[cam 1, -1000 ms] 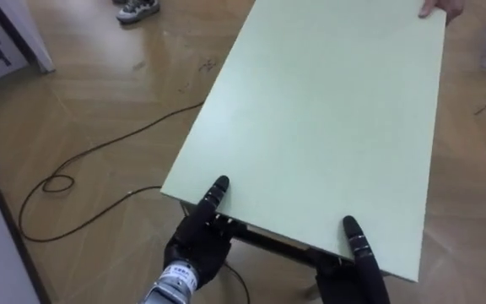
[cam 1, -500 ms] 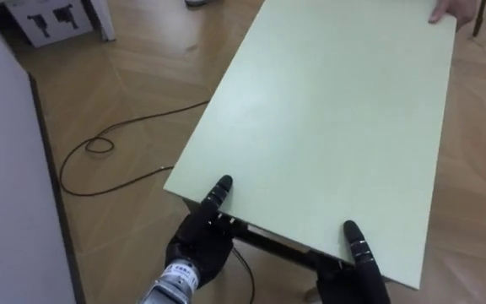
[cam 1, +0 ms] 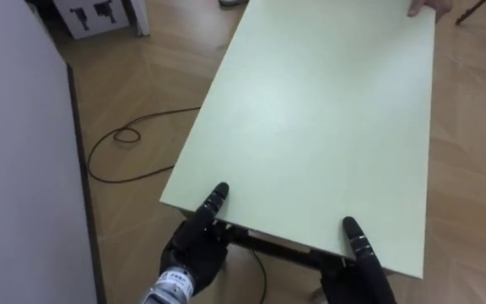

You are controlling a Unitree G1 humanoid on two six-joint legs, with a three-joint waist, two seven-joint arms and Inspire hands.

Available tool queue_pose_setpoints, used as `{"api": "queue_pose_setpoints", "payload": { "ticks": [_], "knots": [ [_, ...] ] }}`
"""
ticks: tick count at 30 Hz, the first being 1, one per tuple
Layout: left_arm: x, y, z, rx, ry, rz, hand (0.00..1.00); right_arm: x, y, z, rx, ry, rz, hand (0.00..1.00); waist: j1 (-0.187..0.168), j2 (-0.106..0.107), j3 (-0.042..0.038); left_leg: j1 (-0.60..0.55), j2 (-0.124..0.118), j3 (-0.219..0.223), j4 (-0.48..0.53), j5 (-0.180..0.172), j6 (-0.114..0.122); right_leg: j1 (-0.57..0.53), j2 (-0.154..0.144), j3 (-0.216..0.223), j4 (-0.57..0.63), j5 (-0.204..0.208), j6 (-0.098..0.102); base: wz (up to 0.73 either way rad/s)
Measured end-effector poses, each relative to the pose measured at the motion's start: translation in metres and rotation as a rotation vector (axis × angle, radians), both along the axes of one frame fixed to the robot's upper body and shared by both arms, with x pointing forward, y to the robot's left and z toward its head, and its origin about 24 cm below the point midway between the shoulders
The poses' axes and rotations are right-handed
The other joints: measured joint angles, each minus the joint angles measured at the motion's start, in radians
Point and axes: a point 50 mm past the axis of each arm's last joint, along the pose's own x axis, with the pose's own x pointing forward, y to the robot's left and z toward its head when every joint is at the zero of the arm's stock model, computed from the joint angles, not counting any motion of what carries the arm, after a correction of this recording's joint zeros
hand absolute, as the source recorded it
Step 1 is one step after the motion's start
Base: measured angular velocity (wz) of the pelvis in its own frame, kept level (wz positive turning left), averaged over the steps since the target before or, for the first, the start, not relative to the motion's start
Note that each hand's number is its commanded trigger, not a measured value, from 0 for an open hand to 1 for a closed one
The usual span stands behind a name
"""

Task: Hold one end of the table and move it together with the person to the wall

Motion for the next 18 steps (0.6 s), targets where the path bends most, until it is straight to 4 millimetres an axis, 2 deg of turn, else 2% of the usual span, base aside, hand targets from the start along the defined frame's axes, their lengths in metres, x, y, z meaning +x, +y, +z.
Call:
{"api": "queue_pose_setpoints", "payload": {
  "ticks": [1, 3, 4, 5, 6, 7, 10, 15, 18],
  "knots": [
    [-0.003, 0.002, -0.002, -0.001, 0.005, 0.007, 1.0, 0.0, 0.001, 0.0, -0.008, 0.004, 0.01, 1.0, 0.0, -0.001, 0.0007, -0.011, 0.029, 0.065, 0.077, -0.055, 0.014, 0.008, -0.012, -0.029, 0.0, 0.002, 0.009, -0.09],
    [-0.006, 0.003, -0.002, -0.006, 0.0, 0.014, 1.0, 0.002, 0.0, 0.001, -0.013, 0.003, 0.02, 1.0, 0.019, 0.005, 0.0006, -0.025, 0.06, 0.12, 0.148, -0.122, 0.025, 0.023, -0.01, -0.038, 0.009, 0.008, 0.029, -0.19],
    [-0.004, 0.003, -0.001, -0.009, -0.007, 0.018, 1.0, 0.004, 0.0, 0.001, -0.013, -0.001, 0.02, 1.0, 0.019, 0.002, -0.0006, -0.025, 0.048, 0.097, 0.141, -0.127, 0.034, 0.02, 0.004, -0.014, 0.018, 0.015, 0.034, 0.07],
    [-0.002, 0.002, 0.0, -0.013, -0.011, 0.017, 1.0, 0.005, -0.001, 0.002, -0.015, -0.004, 0.016, 1.0, 0.016, 0.0, -0.0011, -0.022, 0.036, 0.081, 0.13, -0.122, 0.041, 0.018, 0.008, 0.014, 0.016, 0.015, 0.031, 0.37],
    [-0.001, 0.0, 0.001, -0.016, -0.018, 0.015, 1.0, 0.006, -0.002, 0.003, -0.017, -0.01, 0.008, 1.0, 0.016, -0.001, -0.0011, -0.016, 0.019, 0.067, 0.11, -0.113, 0.046, 0.012, 0.016, 0.077, 0.011, 0.01, 0.03, 0.35],
    [0.0, -0.001, 0.003, -0.02, -0.025, 0.014, 1.0, 0.007, -0.003, 0.003, -0.016, -0.008, 0.007, 1.0, 0.021, -0.001, -0.0015, -0.009, 0.007, 0.06, 0.092, -0.106, 0.046, 0.004, 0.023, 0.113, -0.001, 0.008, 0.029, 0.26],
    [0.002, 0.004, 0.005, -0.012, -0.039, 0.023, 1.0, 0.008, 0.003, 0.003, 0.001, -0.013, 0.009, 1.0, 0.035, 0.0, -0.0018, -0.006, -0.006, 0.056, 0.077, -0.092, 0.052, 0.003, 0.02, 0.102, -0.002, 0.009, 0.028, 0.11],
    [-0.001, 0.004, 0.004, -0.019, -0.028, 0.034, 1.0, 0.011, 0.004, 0.005, -0.011, -0.018, 0.017, 1.0, 0.037, -0.003, -0.0023, -0.013, -0.013, 0.044, 0.079, -0.085, 0.054, 0.018, 0.019, 0.083, 0.0, 0.015, 0.026, 0.11],
    [-0.003, 0.003, 0.002, -0.025, -0.019, 0.032, 1.0, 0.01, 0.003, 0.004, -0.025, -0.014, 0.025, 1.0, 0.038, -0.005, -0.0015, -0.013, -0.029, 0.013, 0.076, -0.085, 0.053, 0.017, 0.015, 0.088, 0.02, 0.007, 0.025, 0.26]
  ]
}}
